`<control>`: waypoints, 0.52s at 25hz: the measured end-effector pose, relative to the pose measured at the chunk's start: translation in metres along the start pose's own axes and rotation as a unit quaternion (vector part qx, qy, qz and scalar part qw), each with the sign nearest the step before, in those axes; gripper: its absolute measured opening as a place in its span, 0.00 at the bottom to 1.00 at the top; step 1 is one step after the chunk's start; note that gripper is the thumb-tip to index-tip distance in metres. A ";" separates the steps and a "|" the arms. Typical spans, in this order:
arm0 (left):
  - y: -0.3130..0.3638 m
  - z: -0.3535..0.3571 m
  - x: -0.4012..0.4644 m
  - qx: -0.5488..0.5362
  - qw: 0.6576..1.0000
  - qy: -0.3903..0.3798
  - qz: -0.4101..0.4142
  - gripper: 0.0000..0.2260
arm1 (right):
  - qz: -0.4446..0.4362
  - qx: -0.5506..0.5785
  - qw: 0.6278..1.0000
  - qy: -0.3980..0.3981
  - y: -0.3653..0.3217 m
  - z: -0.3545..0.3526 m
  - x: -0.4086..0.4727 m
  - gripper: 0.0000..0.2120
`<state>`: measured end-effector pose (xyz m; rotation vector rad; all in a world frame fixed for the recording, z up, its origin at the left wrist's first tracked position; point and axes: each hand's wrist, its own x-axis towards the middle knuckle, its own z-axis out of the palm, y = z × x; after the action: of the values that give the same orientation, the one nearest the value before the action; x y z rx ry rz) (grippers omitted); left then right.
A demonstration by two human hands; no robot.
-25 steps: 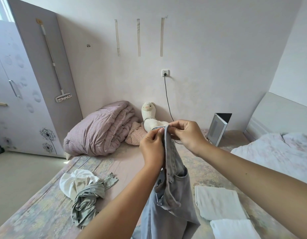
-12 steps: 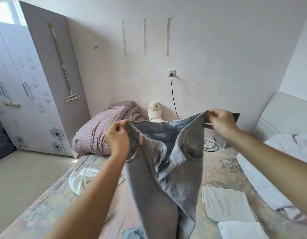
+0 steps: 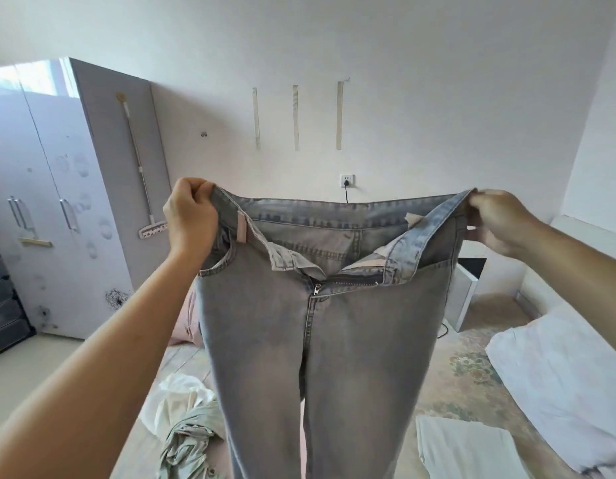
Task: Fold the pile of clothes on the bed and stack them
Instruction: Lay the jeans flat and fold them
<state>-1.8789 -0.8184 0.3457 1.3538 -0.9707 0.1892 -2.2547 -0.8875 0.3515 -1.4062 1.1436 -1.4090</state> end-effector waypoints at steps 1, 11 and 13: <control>0.016 -0.002 0.014 -0.025 0.999 -0.018 0.023 0.05 | -0.015 0.012 0.999 0.026 -0.021 0.002 0.003 0.15; 0.123 -0.050 0.110 0.039 0.938 -0.305 0.161 0.21 | -0.251 0.041 0.967 -0.005 -0.190 -0.010 -0.015 0.14; 0.137 -0.055 0.121 0.080 0.932 -0.307 0.173 0.08 | -0.295 0.001 0.953 -0.072 -0.209 -0.015 -0.022 0.14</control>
<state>-1.8648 -0.7828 0.5325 1.4090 -1.7580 0.1103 -2.2591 -0.8128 0.5481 -1.9126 0.6445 -1.6652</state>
